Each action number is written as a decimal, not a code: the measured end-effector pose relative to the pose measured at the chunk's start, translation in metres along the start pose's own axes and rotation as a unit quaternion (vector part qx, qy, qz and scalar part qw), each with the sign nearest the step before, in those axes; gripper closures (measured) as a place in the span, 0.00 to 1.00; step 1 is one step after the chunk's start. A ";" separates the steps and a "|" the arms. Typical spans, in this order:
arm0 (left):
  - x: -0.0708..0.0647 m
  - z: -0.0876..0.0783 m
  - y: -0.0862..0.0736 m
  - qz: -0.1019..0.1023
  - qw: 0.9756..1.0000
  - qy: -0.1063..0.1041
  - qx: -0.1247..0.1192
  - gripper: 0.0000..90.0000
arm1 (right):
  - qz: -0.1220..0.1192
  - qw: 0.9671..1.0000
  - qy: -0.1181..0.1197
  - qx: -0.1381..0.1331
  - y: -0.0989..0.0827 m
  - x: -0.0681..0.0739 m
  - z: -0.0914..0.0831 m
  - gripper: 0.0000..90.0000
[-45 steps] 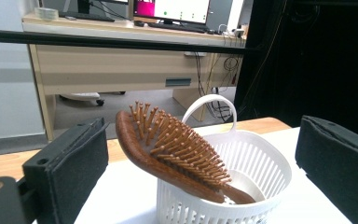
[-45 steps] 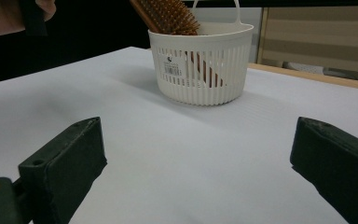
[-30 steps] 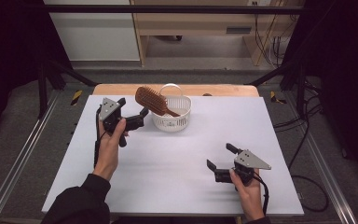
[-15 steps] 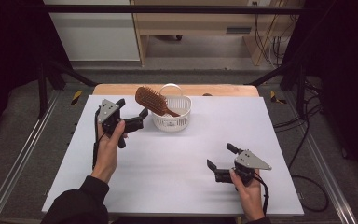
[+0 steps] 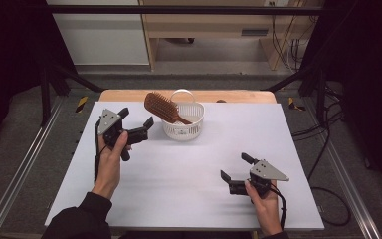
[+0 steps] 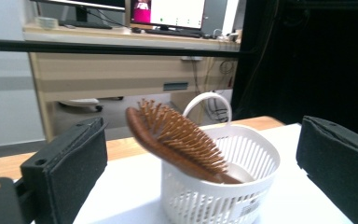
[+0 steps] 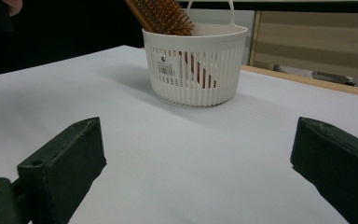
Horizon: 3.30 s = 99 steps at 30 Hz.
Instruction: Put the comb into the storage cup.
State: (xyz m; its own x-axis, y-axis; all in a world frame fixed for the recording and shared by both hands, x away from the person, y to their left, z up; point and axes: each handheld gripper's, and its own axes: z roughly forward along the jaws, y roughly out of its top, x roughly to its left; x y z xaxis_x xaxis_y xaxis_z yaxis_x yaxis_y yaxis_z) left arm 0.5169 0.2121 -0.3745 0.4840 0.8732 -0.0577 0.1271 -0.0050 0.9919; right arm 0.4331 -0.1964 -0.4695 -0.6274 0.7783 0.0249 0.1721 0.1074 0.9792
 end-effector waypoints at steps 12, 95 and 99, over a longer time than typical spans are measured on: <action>0.006 -0.018 -0.005 -0.013 1.000 0.003 -0.010 0.02 | 0.010 1.000 0.003 -0.001 0.000 0.001 0.001 0.04; 0.028 -0.133 -0.085 -0.003 1.000 0.020 0.004 0.02 | -0.002 1.000 -0.012 -0.009 0.006 -0.006 -0.007 0.05; 0.026 -0.133 -0.087 0.000 1.000 0.017 0.008 0.02 | -0.011 1.000 -0.014 -0.006 0.005 -0.006 -0.009 0.05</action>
State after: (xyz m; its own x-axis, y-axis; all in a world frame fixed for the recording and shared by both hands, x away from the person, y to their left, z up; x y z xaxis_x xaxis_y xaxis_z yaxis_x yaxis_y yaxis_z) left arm 0.4028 0.2998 -0.4471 0.4544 0.8891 -0.0543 0.1408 -0.0115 0.9900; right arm 0.4308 -0.2058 -0.4625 -0.6093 0.7930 -0.0016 0.1499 0.1171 0.9817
